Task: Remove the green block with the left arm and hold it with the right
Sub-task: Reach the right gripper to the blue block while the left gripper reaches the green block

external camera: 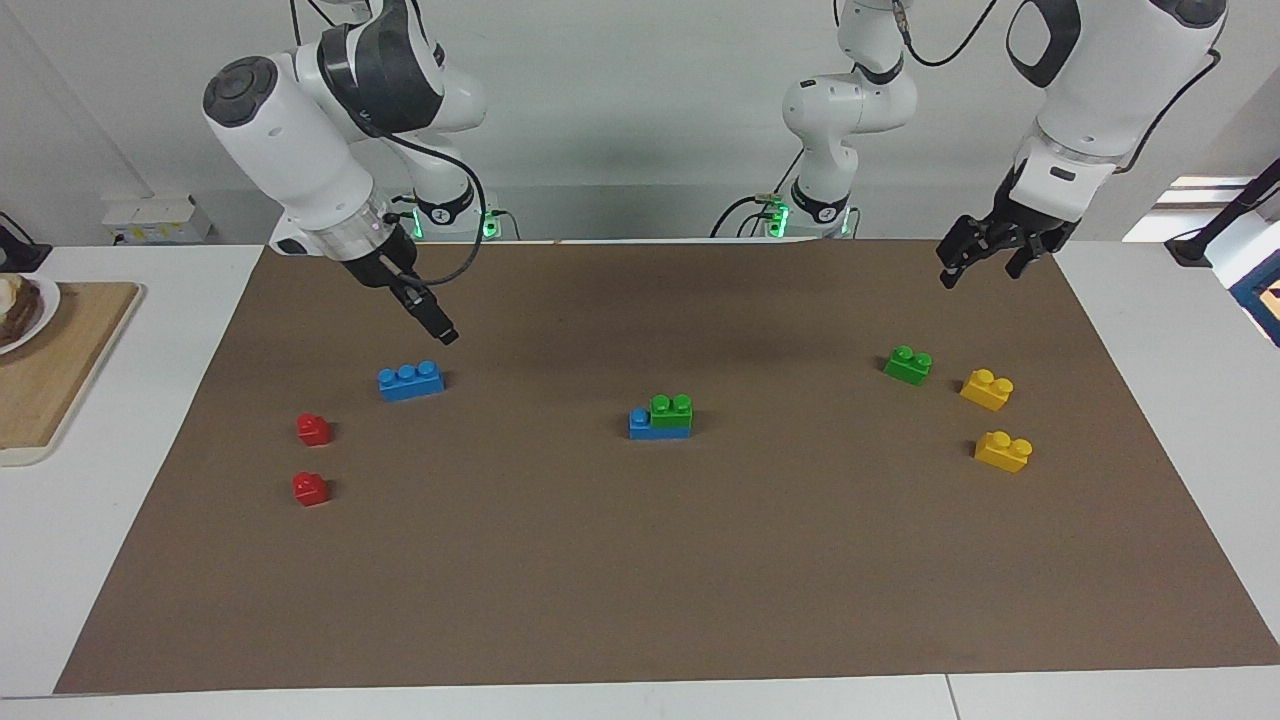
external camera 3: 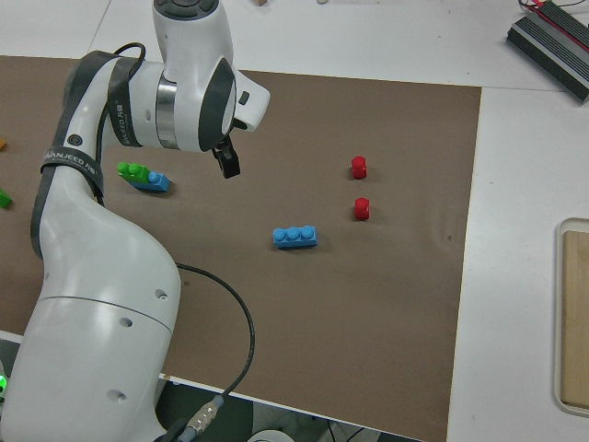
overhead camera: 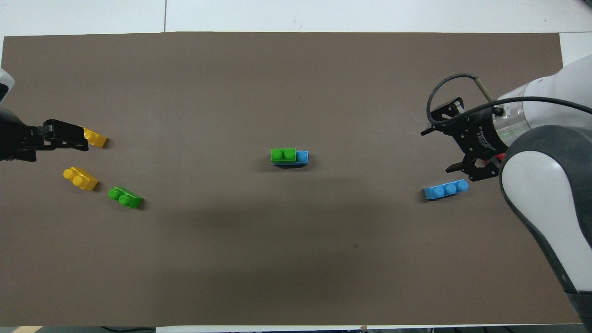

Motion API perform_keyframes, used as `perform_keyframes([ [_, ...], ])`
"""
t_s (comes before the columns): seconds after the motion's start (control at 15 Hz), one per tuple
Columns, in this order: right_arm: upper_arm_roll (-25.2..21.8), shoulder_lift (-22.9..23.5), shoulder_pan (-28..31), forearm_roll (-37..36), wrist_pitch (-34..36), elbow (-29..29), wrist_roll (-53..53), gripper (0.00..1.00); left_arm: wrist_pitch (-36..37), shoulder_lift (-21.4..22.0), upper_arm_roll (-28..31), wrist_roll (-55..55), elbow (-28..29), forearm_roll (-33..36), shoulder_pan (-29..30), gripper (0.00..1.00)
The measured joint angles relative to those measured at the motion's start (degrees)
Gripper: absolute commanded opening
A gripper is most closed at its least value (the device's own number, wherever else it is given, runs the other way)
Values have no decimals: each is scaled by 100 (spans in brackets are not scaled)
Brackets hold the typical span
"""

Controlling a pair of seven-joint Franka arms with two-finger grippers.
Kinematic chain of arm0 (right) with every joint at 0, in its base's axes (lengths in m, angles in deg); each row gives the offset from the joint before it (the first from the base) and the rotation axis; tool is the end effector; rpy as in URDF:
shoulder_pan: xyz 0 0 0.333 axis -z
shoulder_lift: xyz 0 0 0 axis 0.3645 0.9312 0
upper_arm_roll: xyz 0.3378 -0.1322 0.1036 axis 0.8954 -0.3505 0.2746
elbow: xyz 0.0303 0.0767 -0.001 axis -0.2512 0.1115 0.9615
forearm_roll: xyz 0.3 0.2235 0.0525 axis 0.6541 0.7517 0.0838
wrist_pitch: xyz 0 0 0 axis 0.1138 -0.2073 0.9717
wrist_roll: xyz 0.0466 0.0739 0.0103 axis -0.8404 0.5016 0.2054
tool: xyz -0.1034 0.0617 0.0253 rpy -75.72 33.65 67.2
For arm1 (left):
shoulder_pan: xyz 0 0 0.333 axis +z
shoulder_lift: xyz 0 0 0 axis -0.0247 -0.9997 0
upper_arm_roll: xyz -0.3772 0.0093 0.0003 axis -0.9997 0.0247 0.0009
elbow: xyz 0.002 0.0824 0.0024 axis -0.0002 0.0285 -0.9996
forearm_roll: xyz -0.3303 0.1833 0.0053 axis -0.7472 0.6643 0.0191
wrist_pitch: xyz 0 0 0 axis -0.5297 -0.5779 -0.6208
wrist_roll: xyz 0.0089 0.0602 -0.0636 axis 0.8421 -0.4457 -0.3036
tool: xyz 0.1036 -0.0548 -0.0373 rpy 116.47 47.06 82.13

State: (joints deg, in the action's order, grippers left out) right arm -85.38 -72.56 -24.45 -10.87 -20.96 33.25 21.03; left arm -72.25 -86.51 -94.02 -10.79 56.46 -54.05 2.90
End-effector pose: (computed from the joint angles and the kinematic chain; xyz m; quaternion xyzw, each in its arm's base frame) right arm 0.5457 0.0969 0.5728 -0.8592 0.4898 0.1013 0.1078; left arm 0.5196 -0.0423 0.6535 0.9978 0.0660 0.0021 0.0080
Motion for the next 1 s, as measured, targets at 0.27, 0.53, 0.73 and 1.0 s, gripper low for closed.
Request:
perform_keyframes([
  [0.27,-9,433,-7,1026,-309,49,849,94,-348,48,-28,-1399,180,-12,-464,100],
  [0.53,-1,880,-250,1574,-949,137,1463,94,-868,156,-61,-3916,576,-16,-1270,100],
  [0.73,2,1107,-483,1802,-1450,328,1564,93,-1126,206,-76,-6070,781,-18,-1907,100],
  [1.0,6,1274,-965,1977,-2336,623,1687,94,-1715,197,-86,-8542,1080,-18,-2556,100],
])
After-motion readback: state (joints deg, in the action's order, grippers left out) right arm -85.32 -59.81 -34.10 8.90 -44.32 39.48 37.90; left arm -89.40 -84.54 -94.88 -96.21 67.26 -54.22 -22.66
